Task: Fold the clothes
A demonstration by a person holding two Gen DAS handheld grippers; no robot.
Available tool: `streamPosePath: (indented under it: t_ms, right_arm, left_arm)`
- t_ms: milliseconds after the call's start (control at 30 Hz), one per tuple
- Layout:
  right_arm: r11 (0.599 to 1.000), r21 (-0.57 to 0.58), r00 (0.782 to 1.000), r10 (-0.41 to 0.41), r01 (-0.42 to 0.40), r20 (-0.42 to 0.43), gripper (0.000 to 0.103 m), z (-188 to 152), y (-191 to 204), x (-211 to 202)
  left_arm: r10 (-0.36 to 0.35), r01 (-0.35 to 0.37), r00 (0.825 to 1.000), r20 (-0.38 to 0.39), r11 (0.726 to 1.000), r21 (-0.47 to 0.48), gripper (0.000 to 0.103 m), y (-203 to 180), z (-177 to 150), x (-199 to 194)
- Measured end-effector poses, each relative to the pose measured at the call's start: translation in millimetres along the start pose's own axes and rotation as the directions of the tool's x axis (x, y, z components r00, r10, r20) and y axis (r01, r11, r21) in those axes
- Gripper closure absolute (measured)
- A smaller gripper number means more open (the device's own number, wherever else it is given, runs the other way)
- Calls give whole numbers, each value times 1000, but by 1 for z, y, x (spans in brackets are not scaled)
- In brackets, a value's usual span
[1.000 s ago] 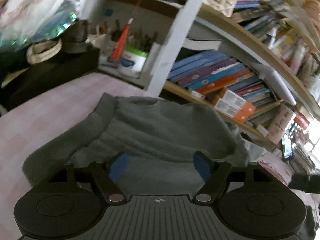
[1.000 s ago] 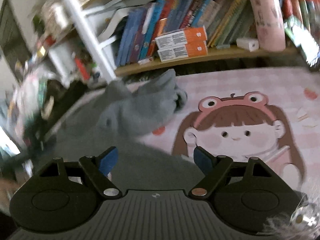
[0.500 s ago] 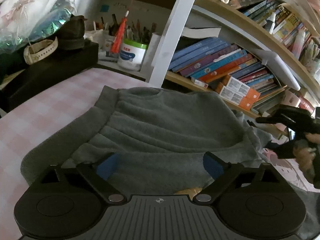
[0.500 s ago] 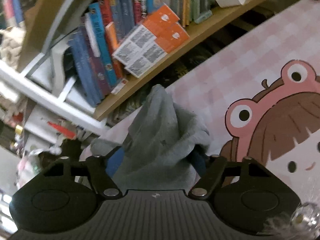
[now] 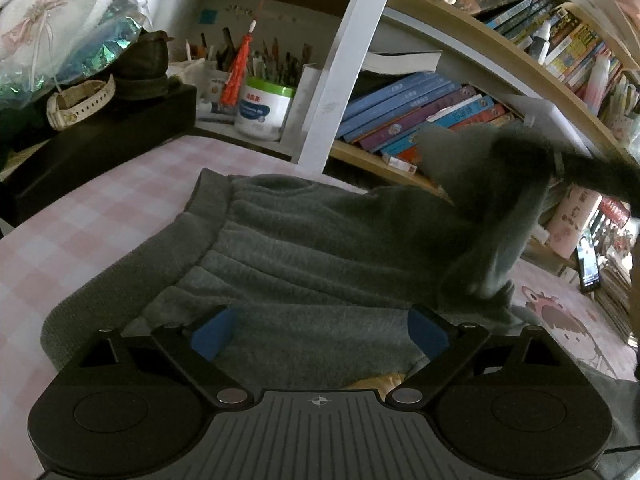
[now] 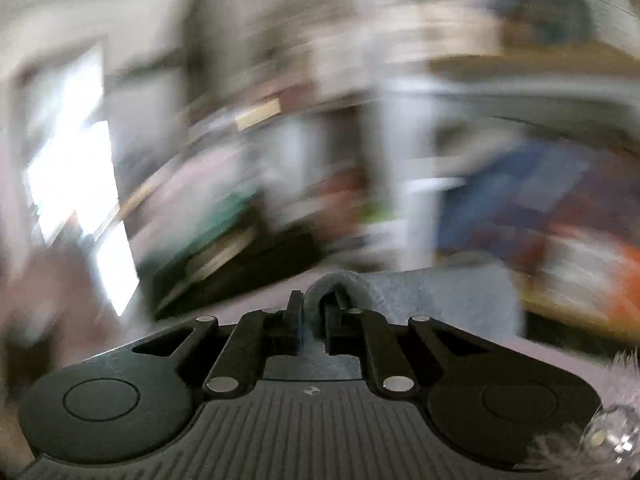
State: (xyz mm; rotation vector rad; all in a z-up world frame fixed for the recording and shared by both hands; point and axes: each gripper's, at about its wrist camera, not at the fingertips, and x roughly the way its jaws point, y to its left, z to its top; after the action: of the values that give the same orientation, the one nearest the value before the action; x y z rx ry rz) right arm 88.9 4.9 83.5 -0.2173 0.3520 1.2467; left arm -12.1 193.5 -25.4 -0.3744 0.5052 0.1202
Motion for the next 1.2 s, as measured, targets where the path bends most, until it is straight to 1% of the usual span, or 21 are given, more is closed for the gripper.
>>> streamPosePath:
  t_ms: [33, 67, 100, 133, 167, 200, 267, 367, 400, 433, 533, 567, 767, 833, 933, 1000, 1033, 1067, 1100, 1133, 1200]
  right_arm:
    - [999, -39, 998, 34, -36, -47, 86, -3, 11, 5]
    - [998, -28, 996, 46, -48, -70, 75, -8, 13, 6]
    - [998, -8, 995, 54, -55, -88, 66, -12, 13, 6]
    - [998, 12, 992, 62, -62, -106, 48, -16, 14, 6]
    - [995, 69, 991, 77, -70, -106, 39, -20, 8, 2]
    - [988, 134, 991, 92, -78, -100, 38, -23, 1, -3]
    - [956, 280, 989, 118, -89, -89, 33, -30, -15, -17]
    - [890, 455, 994, 61, -12, -94, 32, -42, -38, -38]
    - [849, 528, 995, 34, 23, -97, 32, -46, -50, -45]
    - [793, 607, 995, 11, 49, -95, 32, -51, -61, -51]
    - [598, 797, 996, -32, 84, -81, 34, -68, -93, -54]
    - [564, 820, 995, -45, 99, -89, 36, -72, -98, -50]
    - [414, 887, 978, -106, 205, -177, 48, -86, -122, -5]
    - [352, 916, 981, -99, 193, -168, 48, -93, -129, 6]
    - [284, 945, 985, -100, 162, -139, 48, -100, -137, 16]
    - [262, 951, 984, -116, 165, -139, 51, -102, -141, 22]
    - [252, 953, 982, -124, 168, -140, 64, -103, -143, 25]
    - [266, 948, 981, -132, 176, -145, 71, -102, -144, 26]
    - [303, 933, 977, -148, 194, -155, 74, -99, -143, 24]
    - [344, 914, 972, -166, 214, -165, 79, -95, -142, 21]
    - [431, 861, 956, -225, 270, -188, 82, -84, -142, 11]
  left_arm:
    - [0, 0, 1000, 0, 1000, 0, 6, 0, 0, 0]
    - [0, 0, 1000, 0, 1000, 0, 6, 0, 0, 0]
    - [0, 0, 1000, 0, 1000, 0, 6, 0, 0, 0]
    - [0, 0, 1000, 0, 1000, 0, 6, 0, 0, -1]
    - [0, 0, 1000, 0, 1000, 0, 6, 0, 0, 0]
    - [1, -1, 1000, 0, 1000, 0, 6, 0, 0, -1]
    - [1, -1, 1000, 0, 1000, 1, 6, 0, 0, 0]
    - [4, -4, 1000, 0, 1000, 6, 6, -1, 1, -1]
    - [6, -6, 1000, 1, 1000, 8, 6, -1, 1, -1]
    - [7, -7, 1000, 1, 1000, 11, 6, -2, 1, -1]
    - [8, -8, 1000, 0, 1000, 12, 6, -2, 1, 0]
    - [7, -7, 1000, -1, 1000, 12, 6, -2, 1, 0]
    - [2, -2, 1000, -5, 1000, 7, 6, -1, 1, 0]
    - [2, -2, 1000, -5, 1000, 7, 5, -1, 1, 0]
    - [-2, 2, 1000, -7, 1000, 4, 5, 0, 2, 1]
    - [-5, 5, 1000, -9, 1000, 0, 5, 1, 2, 1]
    - [-7, 7, 1000, -8, 1000, -3, 5, 1, 2, 1]
    - [-9, 9, 1000, -8, 1000, -6, 5, 2, 2, 0]
    - [-10, 10, 1000, -8, 1000, -8, 5, 2, 2, 0]
    - [-10, 10, 1000, -8, 1000, -8, 5, 2, 1, 0]
    - [-10, 10, 1000, -8, 1000, -6, 5, 1, 1, 0]
